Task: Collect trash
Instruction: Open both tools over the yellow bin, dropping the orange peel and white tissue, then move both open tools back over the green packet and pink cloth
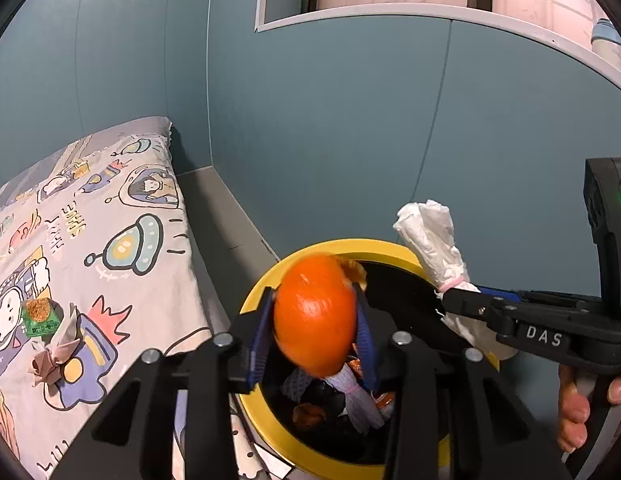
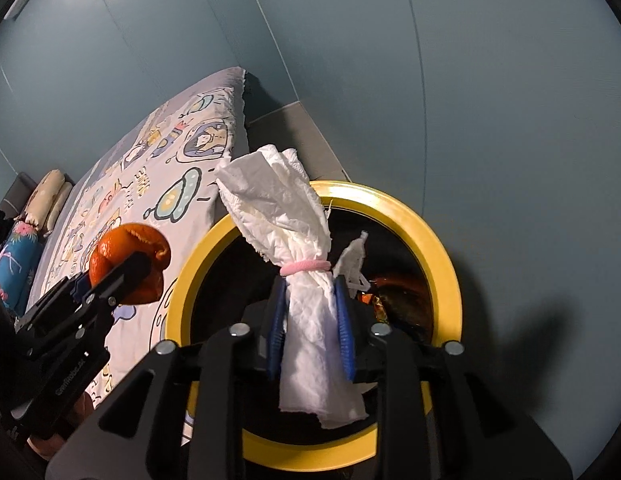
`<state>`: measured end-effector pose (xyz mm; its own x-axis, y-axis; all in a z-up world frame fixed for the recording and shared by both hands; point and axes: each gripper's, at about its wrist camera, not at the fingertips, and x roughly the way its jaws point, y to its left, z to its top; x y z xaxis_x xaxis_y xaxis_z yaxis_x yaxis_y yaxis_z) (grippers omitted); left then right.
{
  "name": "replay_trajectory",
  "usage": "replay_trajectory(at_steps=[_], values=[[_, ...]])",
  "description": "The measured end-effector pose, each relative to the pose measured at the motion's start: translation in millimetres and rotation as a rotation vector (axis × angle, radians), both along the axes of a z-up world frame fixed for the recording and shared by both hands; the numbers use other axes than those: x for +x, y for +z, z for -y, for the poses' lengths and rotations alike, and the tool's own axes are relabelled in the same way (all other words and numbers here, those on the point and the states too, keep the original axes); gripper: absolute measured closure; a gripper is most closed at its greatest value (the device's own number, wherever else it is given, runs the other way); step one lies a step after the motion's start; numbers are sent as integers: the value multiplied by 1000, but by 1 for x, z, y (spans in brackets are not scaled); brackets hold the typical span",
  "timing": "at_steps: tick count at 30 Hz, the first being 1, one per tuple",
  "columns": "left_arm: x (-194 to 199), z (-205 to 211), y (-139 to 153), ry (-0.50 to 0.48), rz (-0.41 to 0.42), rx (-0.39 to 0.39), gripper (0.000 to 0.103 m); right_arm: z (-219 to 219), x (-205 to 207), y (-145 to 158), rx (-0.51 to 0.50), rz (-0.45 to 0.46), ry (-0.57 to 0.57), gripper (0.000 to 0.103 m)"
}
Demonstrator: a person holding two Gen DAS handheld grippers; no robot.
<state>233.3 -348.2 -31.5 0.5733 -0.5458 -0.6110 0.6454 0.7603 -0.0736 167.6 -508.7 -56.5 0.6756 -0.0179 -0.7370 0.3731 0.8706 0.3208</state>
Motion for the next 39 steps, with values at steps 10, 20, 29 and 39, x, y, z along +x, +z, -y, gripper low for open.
replay_trajectory(at_steps=[10,20,29,39], values=[[6,-17,5,45,6,-27,24,2,-5,6,0,10,-51,60],[60,-83,6,199,-83,-38,14,-36,13,25,-18,46,43,51],[121,-183,-6,410,-152,-26,14,-115,54,35,-63,63,237,50],[170,-273,-23,548,-150,31,14,-204,103,16,-73,43,445,47]])
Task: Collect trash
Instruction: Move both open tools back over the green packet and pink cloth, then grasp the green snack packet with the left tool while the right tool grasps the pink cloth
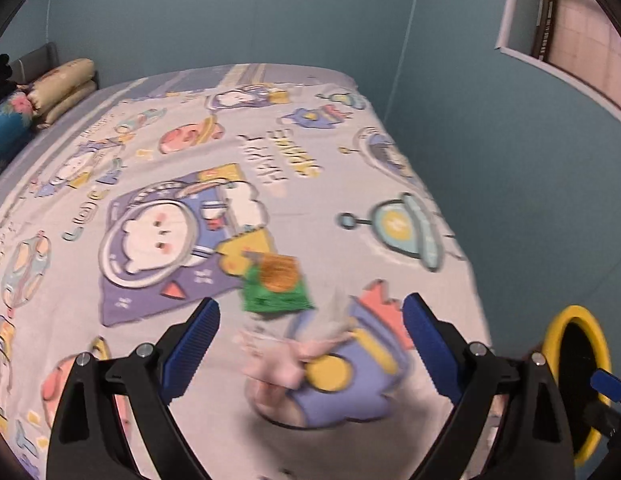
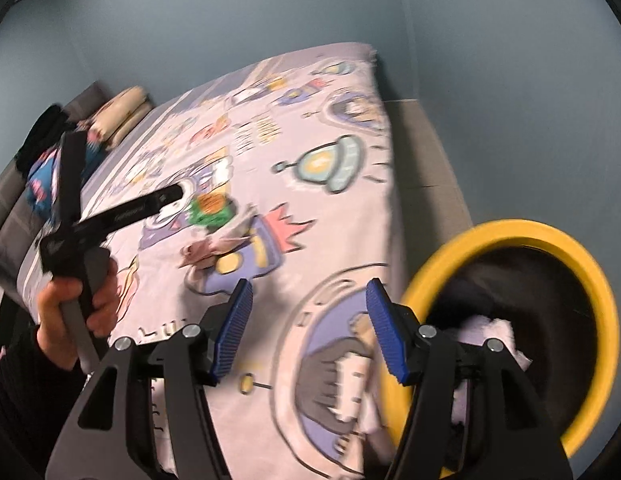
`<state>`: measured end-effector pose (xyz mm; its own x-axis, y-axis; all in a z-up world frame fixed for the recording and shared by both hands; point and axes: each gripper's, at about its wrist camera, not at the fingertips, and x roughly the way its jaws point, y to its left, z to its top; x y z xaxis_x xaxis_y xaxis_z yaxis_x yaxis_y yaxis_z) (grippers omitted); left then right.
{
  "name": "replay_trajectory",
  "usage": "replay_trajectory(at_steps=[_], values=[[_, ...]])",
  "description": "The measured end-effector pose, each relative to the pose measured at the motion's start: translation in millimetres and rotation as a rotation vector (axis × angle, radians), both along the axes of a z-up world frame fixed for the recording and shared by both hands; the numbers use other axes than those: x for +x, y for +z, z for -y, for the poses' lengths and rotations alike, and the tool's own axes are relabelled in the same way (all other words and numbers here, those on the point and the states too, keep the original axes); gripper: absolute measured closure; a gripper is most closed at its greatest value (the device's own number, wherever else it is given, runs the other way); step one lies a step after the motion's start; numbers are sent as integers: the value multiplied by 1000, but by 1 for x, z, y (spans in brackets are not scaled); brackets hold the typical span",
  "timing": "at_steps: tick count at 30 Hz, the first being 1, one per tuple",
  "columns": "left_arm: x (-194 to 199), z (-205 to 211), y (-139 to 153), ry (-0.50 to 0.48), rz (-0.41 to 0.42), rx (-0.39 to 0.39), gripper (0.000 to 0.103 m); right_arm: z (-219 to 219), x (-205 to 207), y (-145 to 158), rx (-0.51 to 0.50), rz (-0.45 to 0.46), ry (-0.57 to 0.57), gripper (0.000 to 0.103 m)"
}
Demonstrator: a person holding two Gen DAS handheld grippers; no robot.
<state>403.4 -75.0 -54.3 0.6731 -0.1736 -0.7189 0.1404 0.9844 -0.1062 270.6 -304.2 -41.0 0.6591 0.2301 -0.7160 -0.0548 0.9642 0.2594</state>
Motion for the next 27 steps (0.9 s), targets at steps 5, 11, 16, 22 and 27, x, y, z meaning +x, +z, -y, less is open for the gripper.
replay_trajectory(at_steps=[5,11,16,22,27], values=[[23,-30,-23,24,-45,44,14,-46,29,-22,-9,-43,102,47],[50,-48,-56,44,-102,79,14,-94,58,-50,-19,-98,190,47],[73,-52,-68,45,-118,41,14,-120,80,-69,-35,-126,224,47],[93,-43,-82,21,-122,52,14,-134,106,-89,-6,-159,203,45],[108,-41,-101,19,-153,41,26,-147,126,-102,20,-189,161,44]])
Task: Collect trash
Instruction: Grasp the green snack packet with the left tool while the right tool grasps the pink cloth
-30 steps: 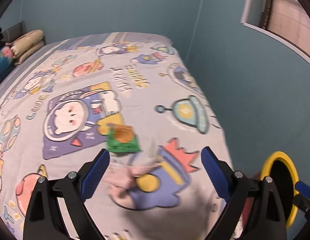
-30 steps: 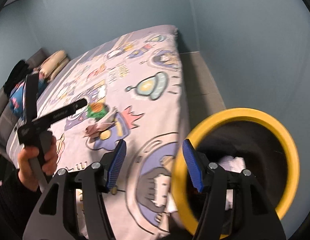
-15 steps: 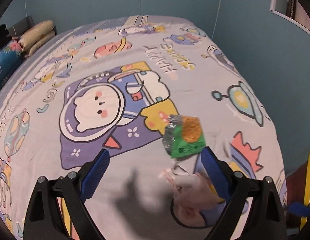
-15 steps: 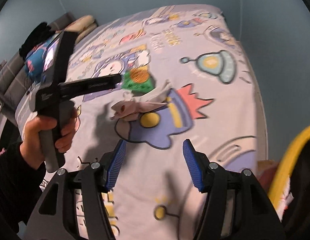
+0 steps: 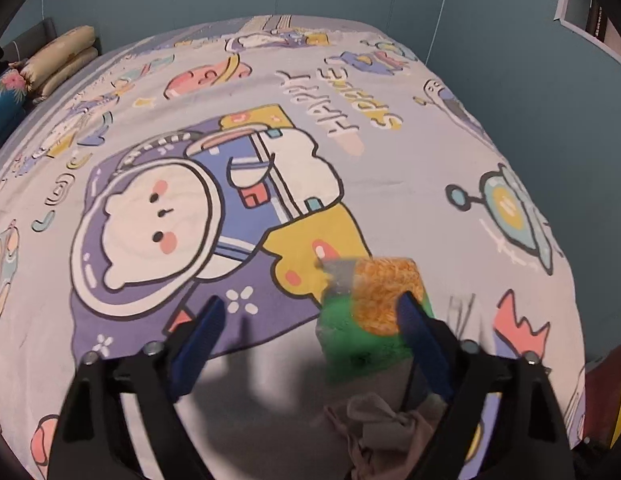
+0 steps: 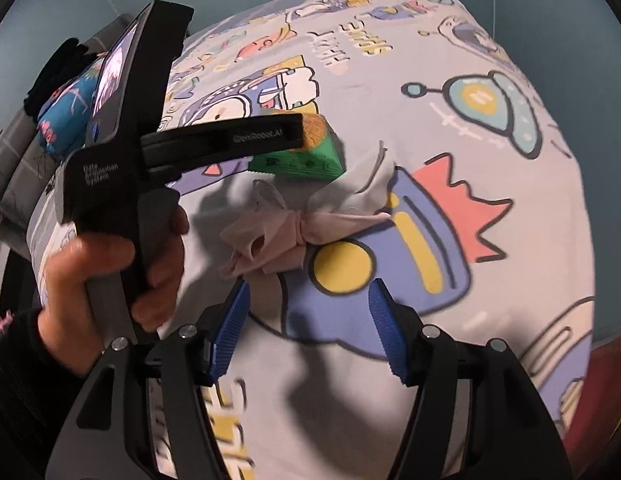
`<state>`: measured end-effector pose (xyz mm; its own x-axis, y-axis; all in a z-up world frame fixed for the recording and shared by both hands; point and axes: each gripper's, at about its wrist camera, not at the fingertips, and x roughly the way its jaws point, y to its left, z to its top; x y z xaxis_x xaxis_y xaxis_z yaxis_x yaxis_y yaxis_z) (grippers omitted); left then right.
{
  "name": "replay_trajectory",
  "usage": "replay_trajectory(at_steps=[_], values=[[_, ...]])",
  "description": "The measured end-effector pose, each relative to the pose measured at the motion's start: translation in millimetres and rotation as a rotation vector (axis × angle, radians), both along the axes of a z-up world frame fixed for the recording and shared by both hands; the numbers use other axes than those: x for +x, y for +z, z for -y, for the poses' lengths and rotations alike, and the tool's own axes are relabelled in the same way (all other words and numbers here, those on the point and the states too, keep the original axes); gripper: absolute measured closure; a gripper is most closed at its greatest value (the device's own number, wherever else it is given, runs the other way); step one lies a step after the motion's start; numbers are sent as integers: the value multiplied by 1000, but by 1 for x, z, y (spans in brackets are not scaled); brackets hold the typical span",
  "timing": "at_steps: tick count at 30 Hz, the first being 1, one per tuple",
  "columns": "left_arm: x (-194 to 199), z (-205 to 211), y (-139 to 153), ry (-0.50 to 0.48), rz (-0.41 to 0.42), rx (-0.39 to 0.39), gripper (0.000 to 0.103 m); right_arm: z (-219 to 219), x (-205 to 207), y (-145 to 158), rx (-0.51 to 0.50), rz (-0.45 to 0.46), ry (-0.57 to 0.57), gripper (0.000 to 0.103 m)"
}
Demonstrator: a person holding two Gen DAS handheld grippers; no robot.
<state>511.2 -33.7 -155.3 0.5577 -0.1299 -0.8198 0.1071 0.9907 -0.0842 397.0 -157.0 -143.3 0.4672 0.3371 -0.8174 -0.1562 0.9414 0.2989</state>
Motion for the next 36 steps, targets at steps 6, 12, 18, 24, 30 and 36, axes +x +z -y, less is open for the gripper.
replay_trajectory(at_steps=[6,12,18,24,30,36], values=[[15,-7,-15,32,-24,53,71,-18,17,-15,7,-27,-20,43],[17,-17,-25,14,-35,62,84,-31,33,-23,22,-26,-36,43],[22,-26,-25,28,-52,-2,85,-37,43,-28,36,-24,-76,46],[23,-33,-25,30,-54,-24,94,-33,53,-36,20,-46,-103,77],[20,-37,-23,40,-35,-15,102,-27,54,-35,31,-58,-96,93],[7,-36,-14,19,-2,-10,102,-18,47,-28,33,-71,-84,95]])
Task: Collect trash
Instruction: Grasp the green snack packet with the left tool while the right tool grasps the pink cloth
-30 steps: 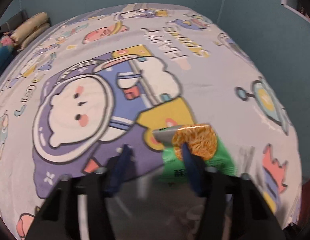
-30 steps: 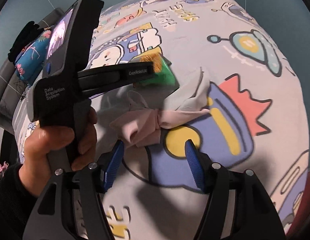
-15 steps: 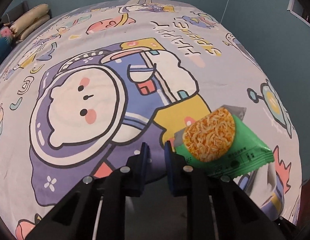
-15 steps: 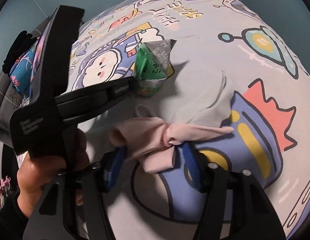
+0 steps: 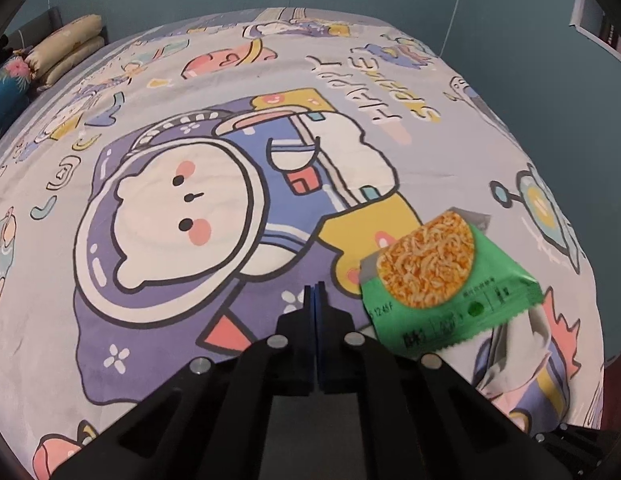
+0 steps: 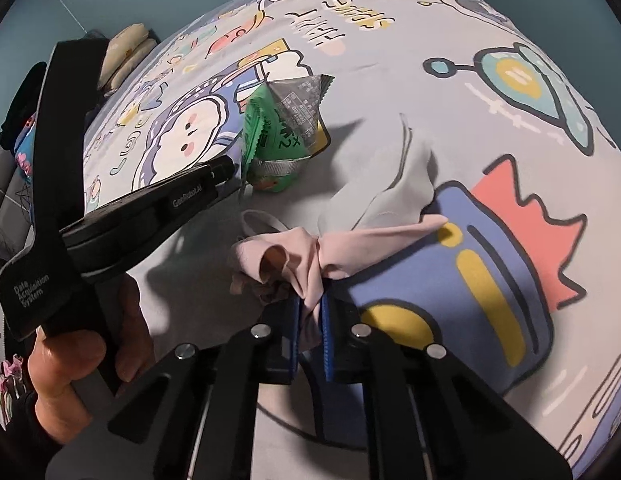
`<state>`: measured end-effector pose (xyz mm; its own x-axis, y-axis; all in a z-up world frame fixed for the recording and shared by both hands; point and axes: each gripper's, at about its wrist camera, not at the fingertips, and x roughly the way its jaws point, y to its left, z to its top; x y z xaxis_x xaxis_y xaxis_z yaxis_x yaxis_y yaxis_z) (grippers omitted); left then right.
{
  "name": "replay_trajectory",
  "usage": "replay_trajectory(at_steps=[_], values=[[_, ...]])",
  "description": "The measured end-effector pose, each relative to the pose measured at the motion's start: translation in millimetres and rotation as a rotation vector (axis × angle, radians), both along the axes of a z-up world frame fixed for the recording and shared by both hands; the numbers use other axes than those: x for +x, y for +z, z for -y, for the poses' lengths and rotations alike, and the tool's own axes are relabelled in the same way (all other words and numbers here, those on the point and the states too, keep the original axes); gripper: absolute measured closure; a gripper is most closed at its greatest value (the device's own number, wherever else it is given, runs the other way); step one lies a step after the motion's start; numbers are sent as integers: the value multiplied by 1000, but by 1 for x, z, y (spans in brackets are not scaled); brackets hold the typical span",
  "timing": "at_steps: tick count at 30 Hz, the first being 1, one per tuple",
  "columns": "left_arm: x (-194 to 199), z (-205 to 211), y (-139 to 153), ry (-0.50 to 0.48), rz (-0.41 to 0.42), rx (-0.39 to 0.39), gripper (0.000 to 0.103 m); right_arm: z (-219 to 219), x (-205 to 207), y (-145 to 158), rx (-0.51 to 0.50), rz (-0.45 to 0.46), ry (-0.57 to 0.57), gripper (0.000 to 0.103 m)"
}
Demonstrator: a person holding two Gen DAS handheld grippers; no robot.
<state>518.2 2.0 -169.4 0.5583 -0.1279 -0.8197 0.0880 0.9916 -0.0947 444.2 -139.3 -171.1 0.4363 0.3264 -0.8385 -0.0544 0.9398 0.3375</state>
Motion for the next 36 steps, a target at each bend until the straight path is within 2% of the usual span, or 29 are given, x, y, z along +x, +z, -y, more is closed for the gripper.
replay_trajectory(at_steps=[5,11,13,14,15,16,17,21,23,26,28,29,30,32,36], values=[[-17,-7,15,-18,19,-23,103,14,-15,13,14,-7,7,95],[-42,7,41,-97,92,39,102,37,-37,26,62,-17,-5,95],[-45,17,52,-111,122,55,97,45,-44,33,80,-11,-11,95],[-46,22,58,-116,138,52,84,48,-47,36,87,-10,-15,95],[-46,26,64,-116,156,42,59,53,-51,40,101,-8,-20,95],[-45,30,69,-116,170,35,47,56,-54,43,110,-5,-20,95],[-44,36,72,-119,182,38,39,61,-60,46,119,0,-20,95],[-26,68,67,-129,156,91,39,83,-82,61,144,63,-47,95],[-8,85,50,-114,109,131,39,87,-85,66,154,88,-62,95],[9,101,27,-93,52,152,39,95,-92,77,172,136,-79,95],[10,106,19,-81,56,155,41,97,-97,83,160,164,-80,95],[9,106,19,-77,66,140,59,98,-100,85,153,176,-78,95],[8,106,19,-74,68,134,71,98,-101,87,150,186,-76,95],[4,102,19,-56,74,139,77,99,-101,87,167,180,-69,95],[-11,91,-7,-64,35,187,78,103,-101,87,198,171,-61,95]])
